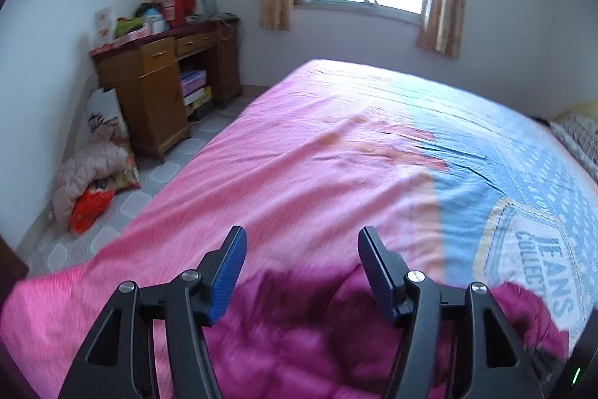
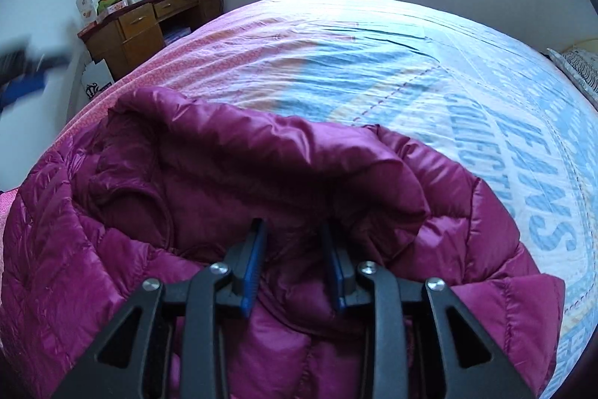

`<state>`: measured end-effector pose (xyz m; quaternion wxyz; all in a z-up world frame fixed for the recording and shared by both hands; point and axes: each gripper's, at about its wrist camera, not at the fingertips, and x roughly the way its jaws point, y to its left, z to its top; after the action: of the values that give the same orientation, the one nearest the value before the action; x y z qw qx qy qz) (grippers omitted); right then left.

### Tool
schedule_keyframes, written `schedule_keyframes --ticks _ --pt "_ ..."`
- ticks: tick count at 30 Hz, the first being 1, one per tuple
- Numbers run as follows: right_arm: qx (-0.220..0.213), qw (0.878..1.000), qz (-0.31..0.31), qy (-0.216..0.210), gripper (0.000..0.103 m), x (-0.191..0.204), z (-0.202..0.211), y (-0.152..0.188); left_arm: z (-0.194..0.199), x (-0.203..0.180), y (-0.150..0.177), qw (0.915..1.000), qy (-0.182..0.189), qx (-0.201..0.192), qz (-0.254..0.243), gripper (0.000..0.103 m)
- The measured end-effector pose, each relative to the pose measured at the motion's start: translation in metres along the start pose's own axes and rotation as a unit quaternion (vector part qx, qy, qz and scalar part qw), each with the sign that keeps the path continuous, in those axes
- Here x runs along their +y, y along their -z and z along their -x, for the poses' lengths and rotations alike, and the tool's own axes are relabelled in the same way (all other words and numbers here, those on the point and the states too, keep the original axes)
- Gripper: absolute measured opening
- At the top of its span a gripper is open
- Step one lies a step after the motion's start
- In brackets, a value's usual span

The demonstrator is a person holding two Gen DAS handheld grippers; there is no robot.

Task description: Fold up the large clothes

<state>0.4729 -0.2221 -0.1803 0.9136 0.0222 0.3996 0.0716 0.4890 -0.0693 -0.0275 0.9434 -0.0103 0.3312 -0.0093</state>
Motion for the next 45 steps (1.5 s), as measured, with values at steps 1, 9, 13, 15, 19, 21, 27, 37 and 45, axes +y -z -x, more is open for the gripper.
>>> schedule_keyframes --ticks 1,9,13,15,19,21,27,37,45 --pt "-0.002 1.0 -0.003 -0.004 0.033 -0.002 0.001 0.001 -0.013 -0.011 -0.008 0.9998 -0.008 0.011 -0.014 0.063" --pt "-0.024 0.996 -0.051 -0.068 0.035 -0.022 0.01 0.007 -0.082 -0.031 0.077 0.9891 -0.068 0.104 -0.079 0.062" --pt "-0.086 0.983 -0.115 -0.115 0.043 -0.047 0.033 0.015 -0.075 -0.021 0.088 0.9926 -0.062 0.085 -0.06 0.068" --pt "-0.118 0.973 -0.157 -0.117 0.047 -0.061 0.048 0.02 -0.077 -0.019 0.087 0.9931 -0.06 0.087 -0.051 0.07" --pt "-0.143 0.96 -0.233 -0.056 0.048 -0.083 0.073 0.019 -0.076 -0.023 0.09 0.993 -0.067 0.079 -0.057 0.07" --pt "-0.119 0.968 -0.214 -0.053 0.047 -0.076 0.067 0.003 -0.071 -0.029 0.093 0.9926 -0.073 0.075 -0.062 0.07" --pt "-0.002 0.997 -0.068 0.023 0.04 -0.025 0.01 -0.014 -0.073 -0.02 0.087 0.9933 -0.066 0.077 -0.055 0.07" --pt "-0.001 0.995 -0.002 0.097 0.045 0.003 -0.008 -0.01 -0.08 -0.041 0.085 0.979 -0.158 0.066 -0.111 0.085" --pt "-0.072 0.993 -0.049 0.075 0.087 -0.001 0.072 0.018 0.034 0.025 0.107 0.9975 -0.036 0.024 -0.056 0.085"
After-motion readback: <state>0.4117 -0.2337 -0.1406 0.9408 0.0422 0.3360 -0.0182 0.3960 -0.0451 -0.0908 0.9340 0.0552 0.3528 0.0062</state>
